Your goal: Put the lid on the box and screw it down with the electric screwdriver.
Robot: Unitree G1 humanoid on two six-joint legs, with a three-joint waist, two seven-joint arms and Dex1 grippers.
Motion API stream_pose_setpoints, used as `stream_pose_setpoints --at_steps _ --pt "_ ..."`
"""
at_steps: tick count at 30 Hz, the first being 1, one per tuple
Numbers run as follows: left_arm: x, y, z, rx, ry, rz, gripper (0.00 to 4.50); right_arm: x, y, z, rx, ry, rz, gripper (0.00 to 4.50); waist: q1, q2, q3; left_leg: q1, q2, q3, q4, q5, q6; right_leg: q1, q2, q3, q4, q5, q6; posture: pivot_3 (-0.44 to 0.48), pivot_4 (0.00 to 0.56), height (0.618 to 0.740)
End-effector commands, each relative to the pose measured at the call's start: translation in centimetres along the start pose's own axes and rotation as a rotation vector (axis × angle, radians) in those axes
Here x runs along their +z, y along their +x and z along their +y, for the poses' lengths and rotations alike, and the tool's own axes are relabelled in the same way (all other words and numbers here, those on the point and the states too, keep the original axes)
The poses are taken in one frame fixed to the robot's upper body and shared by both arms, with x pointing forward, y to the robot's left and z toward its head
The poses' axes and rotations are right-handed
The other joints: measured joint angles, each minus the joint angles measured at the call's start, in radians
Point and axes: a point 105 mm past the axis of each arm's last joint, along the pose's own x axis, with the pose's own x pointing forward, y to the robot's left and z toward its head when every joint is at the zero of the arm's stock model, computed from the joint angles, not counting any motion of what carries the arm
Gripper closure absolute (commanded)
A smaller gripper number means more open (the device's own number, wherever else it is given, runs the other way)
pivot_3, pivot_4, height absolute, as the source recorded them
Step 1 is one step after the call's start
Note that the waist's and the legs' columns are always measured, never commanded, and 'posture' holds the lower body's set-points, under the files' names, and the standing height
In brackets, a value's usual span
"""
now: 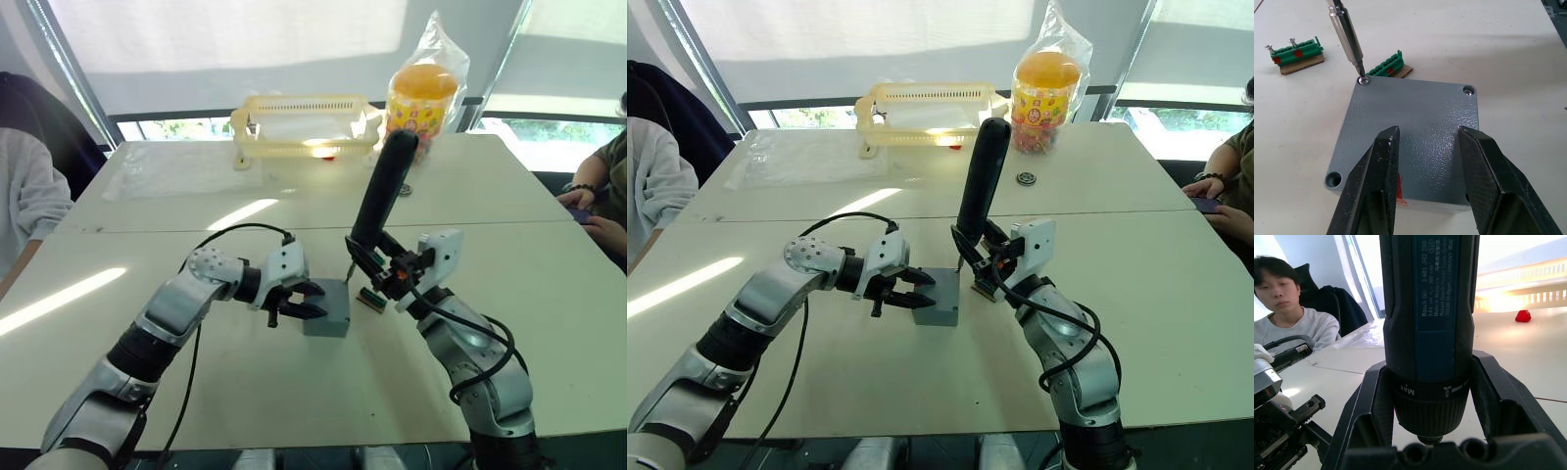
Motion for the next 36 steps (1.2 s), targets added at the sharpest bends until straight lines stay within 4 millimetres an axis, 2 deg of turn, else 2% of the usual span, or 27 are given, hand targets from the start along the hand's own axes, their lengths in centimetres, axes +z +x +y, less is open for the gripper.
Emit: stream_pose_setpoints --at_steps 1,17,36 --pt "-1.2 0.4 -0.5 -0.016 -0.031 0.036 2.63 3.1 -0.2 1.2 0.047 -0.038 -0.114 2.71 0.0 0.0 0.0 0.0 0.0 0.0 0.0 0.0 0.0 0.0 0.0 0.0 0.0 0.0 0.0 0.0 0.15 0.74" --pt "-1.2 0.6 -0.6 -0.023 -0.03 0.036 2.63 2.9 -0.2 1.6 0.056 -0.033 -0.102 2.71 0.001 0.0 0.0 0.0 0.0 0.0 0.0 0.0 0.0 0.0 0.0 0.0 0.0 0.0 0.0 0.0 0.15 0.74" --pt "-1.3 0.4 -0.6 -0.017 -0.035 0.041 2.63 2.1 -0.1 0.9 0.041 -0.053 -0.081 2.71 0.001 0.0 0.0 0.0 0.0 0.0 0.0 0.0 0.0 0.0 0.0 0.0 0.0 0.0 0.0 0.0 0.15 0.74"
